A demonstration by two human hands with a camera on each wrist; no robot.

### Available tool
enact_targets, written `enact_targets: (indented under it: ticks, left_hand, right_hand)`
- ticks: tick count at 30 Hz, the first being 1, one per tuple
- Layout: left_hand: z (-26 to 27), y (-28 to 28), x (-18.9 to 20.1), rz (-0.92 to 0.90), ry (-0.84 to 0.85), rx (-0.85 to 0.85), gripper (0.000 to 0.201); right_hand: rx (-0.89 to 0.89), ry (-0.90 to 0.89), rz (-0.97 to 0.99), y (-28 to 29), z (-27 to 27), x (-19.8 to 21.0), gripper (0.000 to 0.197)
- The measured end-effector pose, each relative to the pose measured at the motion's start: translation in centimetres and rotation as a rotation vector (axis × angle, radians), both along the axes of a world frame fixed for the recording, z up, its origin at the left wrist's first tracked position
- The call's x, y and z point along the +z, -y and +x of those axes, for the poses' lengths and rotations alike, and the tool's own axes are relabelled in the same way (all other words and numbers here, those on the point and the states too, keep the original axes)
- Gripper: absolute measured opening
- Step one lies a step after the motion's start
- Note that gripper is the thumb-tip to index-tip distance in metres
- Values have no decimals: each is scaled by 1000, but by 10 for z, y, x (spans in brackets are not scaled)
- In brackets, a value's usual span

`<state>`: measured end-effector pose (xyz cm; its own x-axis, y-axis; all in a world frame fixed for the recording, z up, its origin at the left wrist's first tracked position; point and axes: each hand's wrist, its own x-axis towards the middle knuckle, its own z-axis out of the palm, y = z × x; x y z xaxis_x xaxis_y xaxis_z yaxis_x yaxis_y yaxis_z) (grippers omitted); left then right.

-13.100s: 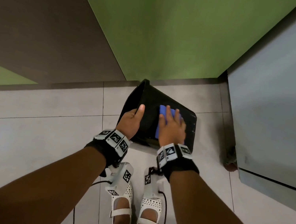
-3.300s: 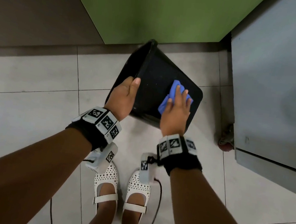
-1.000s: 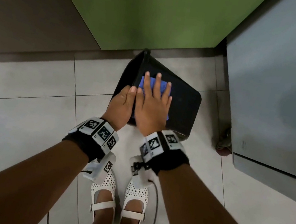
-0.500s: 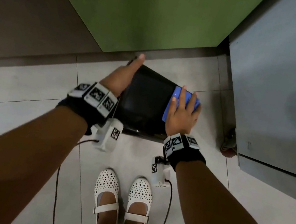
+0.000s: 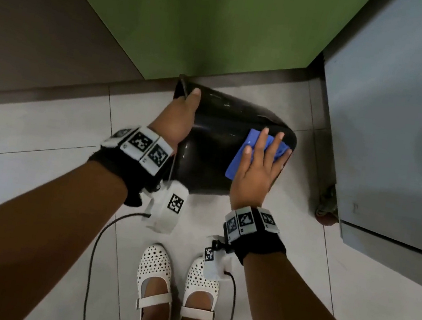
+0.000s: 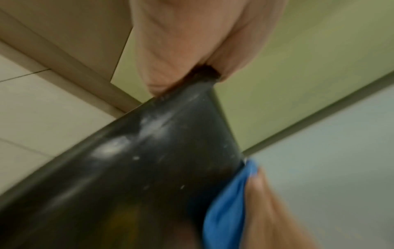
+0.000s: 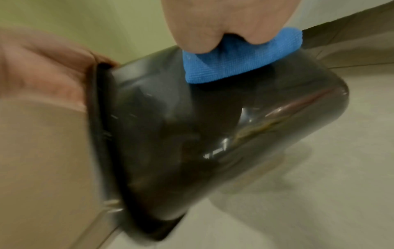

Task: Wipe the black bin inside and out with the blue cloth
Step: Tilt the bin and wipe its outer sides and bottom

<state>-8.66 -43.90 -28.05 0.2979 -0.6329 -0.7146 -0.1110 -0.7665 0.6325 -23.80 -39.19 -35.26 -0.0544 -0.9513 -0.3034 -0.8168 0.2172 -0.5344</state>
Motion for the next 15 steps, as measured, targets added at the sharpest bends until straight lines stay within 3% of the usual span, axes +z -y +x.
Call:
enact_targets:
  ticks: [4,7,11,15]
  left_hand:
    - [-7,-17,4,-101,15,17,56]
    - [-5,-24,-1,-153,36,-2,50]
    - [-1,-36,-3,-177,-82,-32,54]
    - [12,-38,-5,-19,-267,48,45]
  right_hand:
    - [79,78,-172,15,37,18,50]
    - [199,18,-243,25,53,26,52]
    - [293,-64,-133,49,40,25,46]
    - [301,-83,9,43,27,23,48]
